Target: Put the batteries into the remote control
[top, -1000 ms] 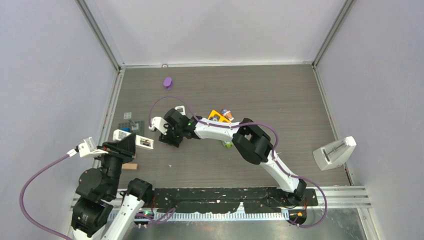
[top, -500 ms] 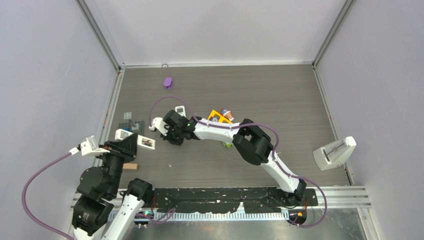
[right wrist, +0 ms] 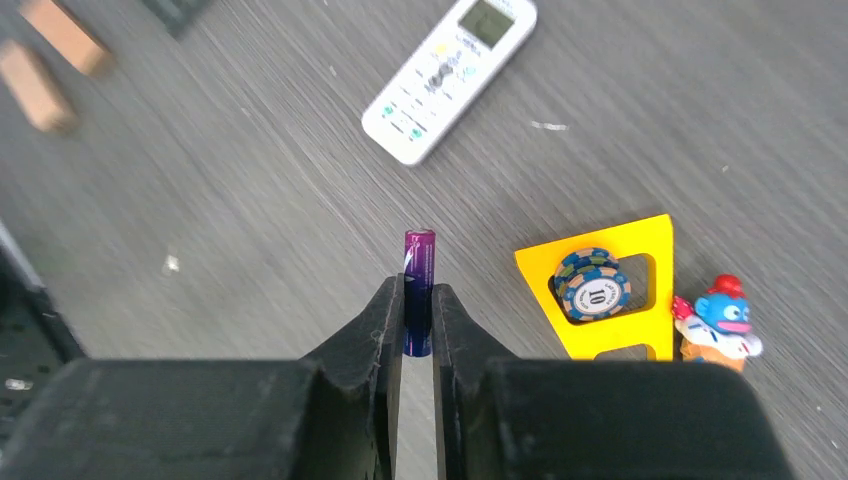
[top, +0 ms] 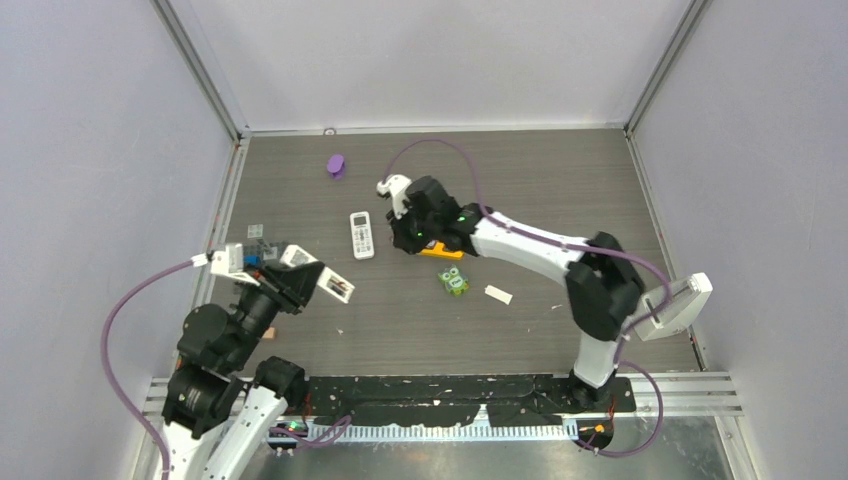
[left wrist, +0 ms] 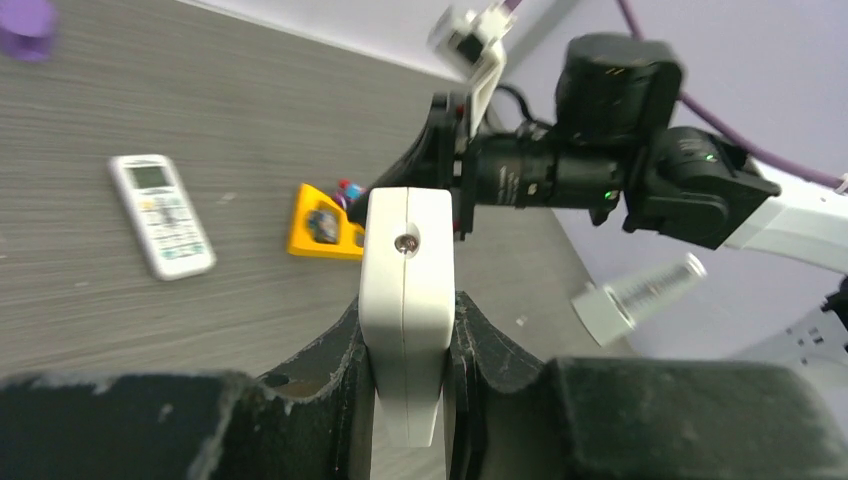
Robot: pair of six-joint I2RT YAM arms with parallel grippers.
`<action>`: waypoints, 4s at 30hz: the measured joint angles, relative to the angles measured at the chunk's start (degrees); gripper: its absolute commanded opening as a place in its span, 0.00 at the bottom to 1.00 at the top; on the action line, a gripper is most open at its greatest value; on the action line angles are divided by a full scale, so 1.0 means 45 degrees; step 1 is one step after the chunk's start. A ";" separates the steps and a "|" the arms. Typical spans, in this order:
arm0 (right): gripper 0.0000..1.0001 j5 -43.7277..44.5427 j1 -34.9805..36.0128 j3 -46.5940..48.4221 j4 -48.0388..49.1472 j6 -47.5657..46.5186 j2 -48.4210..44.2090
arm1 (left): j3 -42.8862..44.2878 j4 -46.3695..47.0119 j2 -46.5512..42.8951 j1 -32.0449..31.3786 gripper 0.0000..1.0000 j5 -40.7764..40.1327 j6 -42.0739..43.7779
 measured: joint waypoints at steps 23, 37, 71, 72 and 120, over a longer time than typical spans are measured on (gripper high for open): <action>0.09 0.0350 0.1637 -0.2730 -0.3075 0.3434 -0.6654 | -0.5591 0.9806 0.5377 0.0000 0.00 0.4027 -0.7072; 0.10 0.2278 0.3347 -0.0831 -0.4493 0.2909 -0.5527 | -0.5926 1.0520 0.4420 0.0000 0.00 0.3691 -0.8286; 0.38 0.3555 0.4245 0.0165 -0.5008 0.2535 -0.4187 | -0.6057 0.9962 0.3842 0.0000 0.00 0.3453 -0.9394; 0.41 0.3551 0.4245 0.0204 -0.5003 0.2540 -0.4187 | -0.6057 0.9962 0.3842 0.0000 0.00 0.3453 -0.9418; 0.05 0.2438 0.3895 -0.3157 -0.1098 0.5489 -0.6975 | -0.6737 1.0049 0.2531 0.0015 0.00 0.2701 -1.2308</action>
